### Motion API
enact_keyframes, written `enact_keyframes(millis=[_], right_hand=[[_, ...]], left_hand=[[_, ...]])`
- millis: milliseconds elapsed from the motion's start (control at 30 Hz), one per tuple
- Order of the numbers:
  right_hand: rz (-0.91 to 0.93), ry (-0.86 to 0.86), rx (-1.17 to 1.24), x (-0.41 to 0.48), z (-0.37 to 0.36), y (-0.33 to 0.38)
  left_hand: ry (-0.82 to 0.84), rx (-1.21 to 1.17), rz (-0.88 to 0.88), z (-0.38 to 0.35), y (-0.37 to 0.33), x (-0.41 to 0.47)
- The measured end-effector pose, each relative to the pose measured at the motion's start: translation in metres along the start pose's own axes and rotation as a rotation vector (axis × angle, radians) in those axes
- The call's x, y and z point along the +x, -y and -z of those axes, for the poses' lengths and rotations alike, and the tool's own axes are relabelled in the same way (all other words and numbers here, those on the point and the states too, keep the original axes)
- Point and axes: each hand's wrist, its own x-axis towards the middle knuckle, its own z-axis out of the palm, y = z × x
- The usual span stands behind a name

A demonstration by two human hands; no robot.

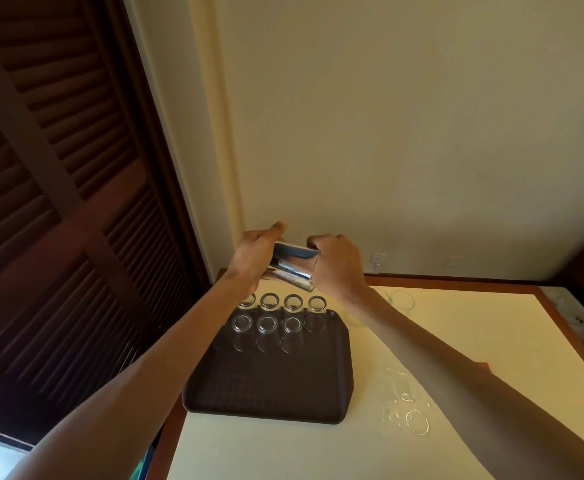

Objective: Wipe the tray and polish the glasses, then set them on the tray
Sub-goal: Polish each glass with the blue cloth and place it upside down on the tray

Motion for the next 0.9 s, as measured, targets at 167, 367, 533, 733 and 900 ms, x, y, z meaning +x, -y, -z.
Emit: enact_keyframes(millis=[167, 367, 533, 733, 900], right_hand=[[-0.551, 0.589, 0.887, -0.006, -0.006, 0.01], [-0.054, 0.073, -0.028, 0.003, 0.008, -0.003], [0.124, 0.003, 0.031, 0.008, 0.01, 0.0], [0.052, 0.094, 0.291, 0.014, 0.002, -0.009], [-0.349, 0.599, 0.896, -0.002, 0.004, 0.007]], left_hand=[[-0.108, 0.028, -0.283, -0.004, 0.002, -0.006], [0.211, -0.147, 0.164, 0.004, -0.009, -0.012], [0.074, -0.155, 0.207, -0.002, -0.008, -0.014], [-0.009, -0.085, 0.11, -0.004, -0.007, -0.011], [-0.075, 0.051, -0.144, -0.003, -0.007, -0.008]])
